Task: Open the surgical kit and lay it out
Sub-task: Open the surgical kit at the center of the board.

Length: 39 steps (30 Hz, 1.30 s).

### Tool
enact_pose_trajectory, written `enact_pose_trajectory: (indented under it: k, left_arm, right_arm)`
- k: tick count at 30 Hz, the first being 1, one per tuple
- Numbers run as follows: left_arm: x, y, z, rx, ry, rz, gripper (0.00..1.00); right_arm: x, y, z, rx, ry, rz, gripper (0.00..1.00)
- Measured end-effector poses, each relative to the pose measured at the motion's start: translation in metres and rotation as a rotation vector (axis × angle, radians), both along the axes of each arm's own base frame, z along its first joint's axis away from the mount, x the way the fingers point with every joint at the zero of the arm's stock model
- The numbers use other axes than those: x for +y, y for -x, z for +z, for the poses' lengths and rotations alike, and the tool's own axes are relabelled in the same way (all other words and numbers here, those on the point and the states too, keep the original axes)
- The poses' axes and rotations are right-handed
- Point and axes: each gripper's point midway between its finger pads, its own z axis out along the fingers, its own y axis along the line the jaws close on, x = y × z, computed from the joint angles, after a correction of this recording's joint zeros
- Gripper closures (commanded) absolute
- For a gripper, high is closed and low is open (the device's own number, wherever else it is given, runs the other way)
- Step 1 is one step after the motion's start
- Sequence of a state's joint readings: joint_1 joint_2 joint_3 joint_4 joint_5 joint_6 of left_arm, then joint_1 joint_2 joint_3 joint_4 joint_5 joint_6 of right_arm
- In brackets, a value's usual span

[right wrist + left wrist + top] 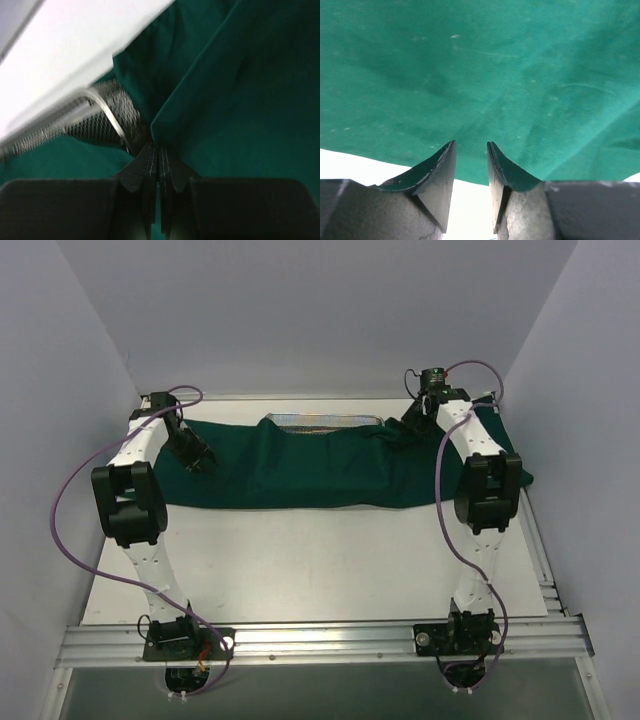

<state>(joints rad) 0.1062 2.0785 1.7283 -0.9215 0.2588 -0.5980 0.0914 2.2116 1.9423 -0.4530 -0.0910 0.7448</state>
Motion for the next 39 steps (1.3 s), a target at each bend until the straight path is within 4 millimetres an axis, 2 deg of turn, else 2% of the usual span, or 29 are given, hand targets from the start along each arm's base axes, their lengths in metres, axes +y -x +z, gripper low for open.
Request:
enact_pose_trajectory:
  k: [5, 7, 10, 14, 19, 22, 23, 24, 26, 31, 39]
  left_arm:
    - [-0.012, -0.011, 0.007, -0.037, 0.072, 0.021, 0.57]
    - [-0.019, -0.016, 0.010, -0.053, 0.101, 0.033, 0.56]
    - [-0.031, -0.023, 0.016, -0.067, 0.139, 0.048, 0.55]
    - [-0.051, -0.052, 0.027, -0.105, 0.174, 0.057, 0.55]
    - [-0.067, -0.102, 0.038, -0.157, 0.187, 0.088, 0.51]
    - [-0.068, -0.134, 0.041, -0.185, 0.187, 0.119, 0.51]
    - [-0.068, -0.143, 0.039, -0.193, 0.192, 0.129, 0.44]
    - [-0.067, -0.149, 0.036, -0.194, 0.196, 0.138, 0.43]
    - [-0.068, -0.153, 0.023, -0.167, 0.211, 0.165, 0.43]
    - [-0.075, -0.143, -0.016, -0.053, 0.220, 0.208, 0.43]
    - [-0.106, -0.138, -0.038, -0.020, 0.221, 0.159, 0.42]
  right_arm:
    - [0.013, 0.051, 0.026, -0.004, 0.015, 0.132, 0.99]
    - [0.023, 0.071, 0.029, -0.001, 0.013, 0.190, 0.98]
    - [0.035, 0.101, 0.017, 0.039, 0.016, 0.269, 0.99]
    - [0.043, 0.149, -0.021, 0.139, 0.001, 0.337, 0.99]
    - [0.046, 0.162, -0.022, 0.113, -0.032, 0.376, 1.00]
    - [0.046, 0.164, -0.025, 0.101, -0.035, 0.390, 1.00]
    - [0.047, 0.165, -0.026, 0.100, -0.036, 0.396, 1.00]
    - [0.047, 0.166, -0.027, 0.099, -0.036, 0.399, 1.00]
    - [0.047, 0.166, -0.028, 0.094, -0.037, 0.406, 1.00]
    - [0.047, 0.164, -0.027, 0.088, -0.036, 0.410, 1.00]
    - [0.047, 0.163, -0.027, 0.080, -0.047, 0.411, 1.00]
